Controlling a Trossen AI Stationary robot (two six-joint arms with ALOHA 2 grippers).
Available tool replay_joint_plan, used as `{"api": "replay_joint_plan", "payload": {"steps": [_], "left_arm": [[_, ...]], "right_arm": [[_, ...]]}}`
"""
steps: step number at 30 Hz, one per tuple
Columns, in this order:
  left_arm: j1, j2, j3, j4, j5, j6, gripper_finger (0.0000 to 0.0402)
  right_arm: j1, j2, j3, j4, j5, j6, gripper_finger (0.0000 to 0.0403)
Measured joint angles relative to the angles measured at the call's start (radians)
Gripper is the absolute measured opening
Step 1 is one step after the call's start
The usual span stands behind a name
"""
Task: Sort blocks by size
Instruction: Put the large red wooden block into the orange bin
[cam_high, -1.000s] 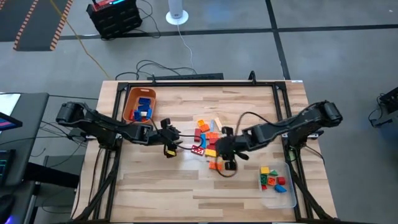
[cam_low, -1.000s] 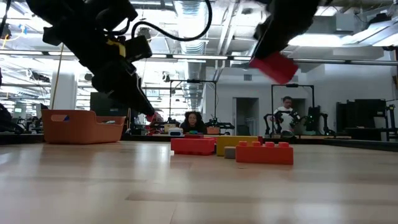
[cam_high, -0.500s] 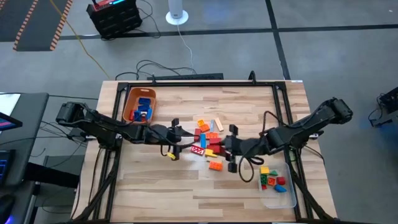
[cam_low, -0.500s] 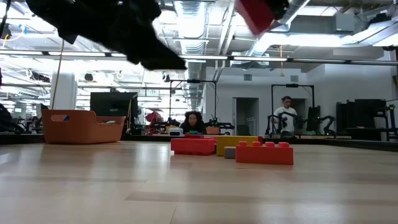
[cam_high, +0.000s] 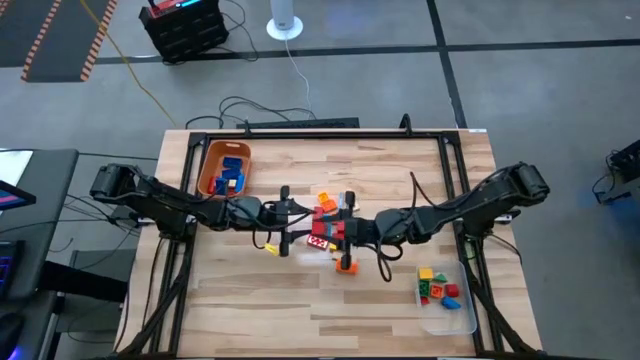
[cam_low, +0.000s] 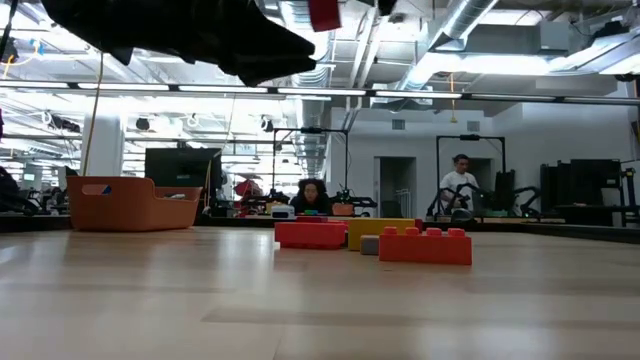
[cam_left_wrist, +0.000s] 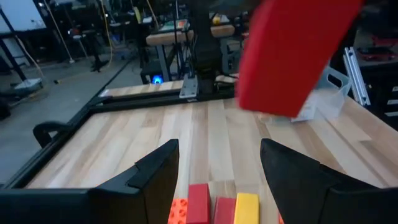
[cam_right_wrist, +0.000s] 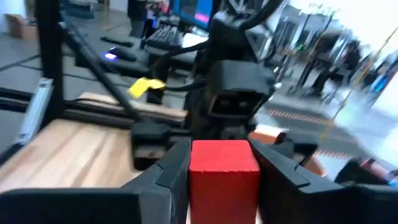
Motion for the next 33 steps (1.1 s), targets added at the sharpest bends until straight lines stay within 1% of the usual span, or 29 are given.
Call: {"api": "replay_joint_plan", "payload": {"steps": [3, 5, 10, 15, 19, 21, 23, 26, 31, 33], "left_arm": [[0.000, 0.000, 0.000, 0.023, 0.000, 0.013, 0.0221], [0.000, 0.000, 0.000, 0.041, 0.000, 0.013, 0.0221], [-0.003, 0.000, 0.000, 0.107, 0.000, 0.016, 0.0221], [-0.022, 0.000, 0.000, 0.179, 0.000, 0.048, 0.0220], [-0.035, 0.000, 0.000, 0.206, -0.002, 0.104, 0.0210], [-0.035, 0.000, 0.000, 0.219, -0.006, 0.114, 0.0199], [-0.035, 0.000, 0.000, 0.229, -0.010, 0.113, 0.0176], [-0.034, 0.000, 0.000, 0.238, -0.035, 0.105, 0.0130], [-0.034, -0.001, 0.000, 0.212, -0.108, 0.099, 0.0126], [-0.035, -0.024, 0.000, 0.146, -0.125, 0.099, 0.0126]], "right_arm": [[-0.009, 0.028, 0.004, 0.097, -0.006, -0.067, 0.0162], [-0.019, 0.040, 0.013, 0.141, -0.033, -0.091, 0.0162], [-0.051, 0.076, 0.023, 0.228, -0.105, -0.098, 0.0162], [-0.075, 0.104, 0.023, 0.265, -0.108, -0.100, 0.0162], [-0.087, 0.105, 0.023, 0.263, -0.117, -0.097, 0.0164], [-0.091, 0.105, 0.023, 0.266, -0.117, -0.098, 0.0168], [-0.090, 0.105, 0.023, 0.268, -0.116, -0.084, 0.0174], [-0.096, 0.104, 0.023, 0.254, -0.116, -0.029, 0.0190], [-0.098, 0.103, 0.023, 0.182, -0.121, -0.018, 0.0226], [-0.086, 0.077, 0.023, 0.111, -0.117, -0.039, 0.0239]]}}
